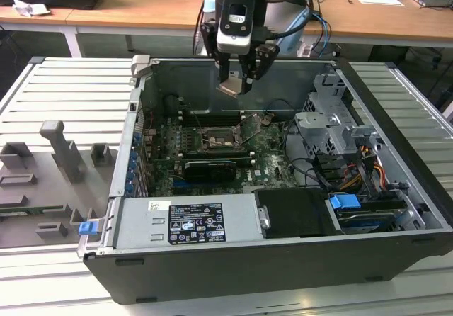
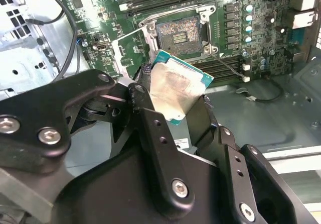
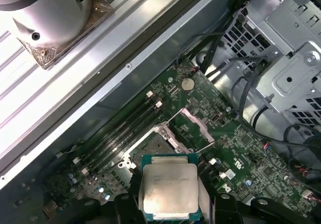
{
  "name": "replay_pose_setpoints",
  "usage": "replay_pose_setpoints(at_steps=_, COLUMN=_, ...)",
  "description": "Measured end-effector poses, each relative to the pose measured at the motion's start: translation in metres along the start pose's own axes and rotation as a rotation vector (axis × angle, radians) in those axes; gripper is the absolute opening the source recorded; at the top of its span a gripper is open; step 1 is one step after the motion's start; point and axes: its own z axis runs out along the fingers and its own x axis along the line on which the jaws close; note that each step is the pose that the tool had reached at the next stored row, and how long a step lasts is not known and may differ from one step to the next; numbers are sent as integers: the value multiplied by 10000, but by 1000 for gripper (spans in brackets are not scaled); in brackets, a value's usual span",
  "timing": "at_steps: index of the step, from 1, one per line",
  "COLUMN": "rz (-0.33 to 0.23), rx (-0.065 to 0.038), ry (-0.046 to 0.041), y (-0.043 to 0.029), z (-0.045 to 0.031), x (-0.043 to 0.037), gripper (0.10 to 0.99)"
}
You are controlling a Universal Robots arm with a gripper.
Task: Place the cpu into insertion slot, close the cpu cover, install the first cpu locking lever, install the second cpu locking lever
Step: 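Place the cpu into insertion slot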
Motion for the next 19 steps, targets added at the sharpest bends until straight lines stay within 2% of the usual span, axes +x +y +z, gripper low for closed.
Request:
replay_pose_setpoints(at_steps=11, rz=847, rx=-20, ry=-67, y=0, z=5, x=0, gripper=525)
replay_pose_setpoints(at_steps=19, rz=1709, rx=-40, ry=-135, y=-1, z=14, x=0, gripper=525)
